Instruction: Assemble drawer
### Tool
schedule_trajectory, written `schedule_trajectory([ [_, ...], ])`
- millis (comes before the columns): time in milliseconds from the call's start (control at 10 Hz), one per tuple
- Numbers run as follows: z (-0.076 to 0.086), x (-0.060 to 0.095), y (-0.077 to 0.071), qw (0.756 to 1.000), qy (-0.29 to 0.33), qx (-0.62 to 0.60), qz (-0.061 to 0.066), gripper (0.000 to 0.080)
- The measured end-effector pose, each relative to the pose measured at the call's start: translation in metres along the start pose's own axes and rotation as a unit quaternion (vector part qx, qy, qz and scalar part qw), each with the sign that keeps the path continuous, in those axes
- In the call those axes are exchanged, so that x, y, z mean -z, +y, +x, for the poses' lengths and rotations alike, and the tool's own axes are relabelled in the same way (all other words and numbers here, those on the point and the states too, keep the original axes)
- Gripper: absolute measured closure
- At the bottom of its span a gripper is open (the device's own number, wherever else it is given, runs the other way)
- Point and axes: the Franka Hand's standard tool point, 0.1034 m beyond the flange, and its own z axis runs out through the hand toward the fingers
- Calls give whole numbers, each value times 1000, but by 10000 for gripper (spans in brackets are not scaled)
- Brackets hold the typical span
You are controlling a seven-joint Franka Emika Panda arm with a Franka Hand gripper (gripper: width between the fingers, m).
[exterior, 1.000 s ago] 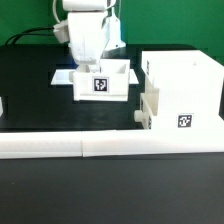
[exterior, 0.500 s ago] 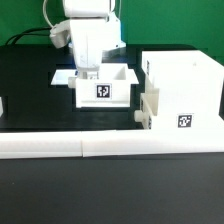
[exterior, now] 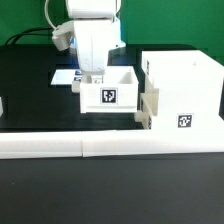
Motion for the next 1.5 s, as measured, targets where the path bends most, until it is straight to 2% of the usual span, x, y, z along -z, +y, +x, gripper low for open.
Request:
schedule_trajectory([
  [200, 0, -5, -5, 1000, 1, 5, -2, 757],
  [300, 5, -5, -5, 1000, 2, 7, -2, 757],
  [400, 7, -3, -2, 1000, 2, 9, -8, 757],
  [600, 6, -4, -3, 1000, 2, 8, -7, 757],
  [800, 9, -3, 1, 1000, 3, 11, -19, 757],
  [1100, 9, -5, -1, 1000, 3, 11, -16, 757],
  [1300, 19, -5, 4, 1000, 3, 18, -16, 757],
  [1500, 23, -2, 8, 1000, 2, 15, -9, 757],
])
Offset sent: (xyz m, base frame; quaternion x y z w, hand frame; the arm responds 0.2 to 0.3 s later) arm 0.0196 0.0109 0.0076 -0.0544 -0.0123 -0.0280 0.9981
